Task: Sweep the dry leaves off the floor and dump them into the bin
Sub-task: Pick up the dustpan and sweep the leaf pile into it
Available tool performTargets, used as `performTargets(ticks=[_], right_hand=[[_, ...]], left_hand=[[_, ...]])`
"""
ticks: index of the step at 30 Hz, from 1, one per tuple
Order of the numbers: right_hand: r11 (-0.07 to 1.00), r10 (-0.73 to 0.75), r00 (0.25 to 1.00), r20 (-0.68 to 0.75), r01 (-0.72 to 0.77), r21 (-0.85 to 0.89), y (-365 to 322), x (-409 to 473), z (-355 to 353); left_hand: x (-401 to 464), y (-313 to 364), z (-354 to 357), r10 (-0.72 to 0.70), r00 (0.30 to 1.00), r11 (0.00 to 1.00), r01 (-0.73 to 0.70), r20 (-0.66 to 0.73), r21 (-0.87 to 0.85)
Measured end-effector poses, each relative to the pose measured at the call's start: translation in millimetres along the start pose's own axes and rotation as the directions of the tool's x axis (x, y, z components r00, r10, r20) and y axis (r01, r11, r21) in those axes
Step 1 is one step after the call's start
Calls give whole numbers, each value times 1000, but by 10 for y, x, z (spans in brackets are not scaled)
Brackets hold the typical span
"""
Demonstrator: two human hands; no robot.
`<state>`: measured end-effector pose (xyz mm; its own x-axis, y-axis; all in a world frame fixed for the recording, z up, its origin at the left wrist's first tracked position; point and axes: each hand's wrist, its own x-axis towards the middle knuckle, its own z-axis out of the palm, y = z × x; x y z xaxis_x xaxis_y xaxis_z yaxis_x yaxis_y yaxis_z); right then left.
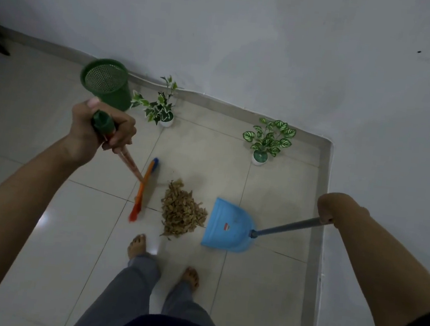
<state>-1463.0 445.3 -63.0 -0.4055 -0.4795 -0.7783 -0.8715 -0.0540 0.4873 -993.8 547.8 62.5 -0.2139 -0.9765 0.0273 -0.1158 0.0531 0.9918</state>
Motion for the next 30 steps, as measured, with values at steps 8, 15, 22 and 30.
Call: performTargets(ticks=[8, 15, 22, 30], right_hand=[[993, -116, 934, -338, 113, -27, -319, -491, -251], [718, -332, 556, -762, 673, 178, -1389, -897, -405], [1, -605, 138, -784, 985, 172, -2951, -1805, -253], [125, -749, 356, -559, 904, 409, -3965, -2595, -357]], left_hand=[[-130, 53, -24, 21, 1000, 997, -22, 14, 70], [-355, 134, -59, 6, 994, 993, 7, -108, 117], [-588, 166, -186, 48, 985, 994, -32, -165, 101], [-871, 155, -515, 39, 984, 998, -31, -172, 49]])
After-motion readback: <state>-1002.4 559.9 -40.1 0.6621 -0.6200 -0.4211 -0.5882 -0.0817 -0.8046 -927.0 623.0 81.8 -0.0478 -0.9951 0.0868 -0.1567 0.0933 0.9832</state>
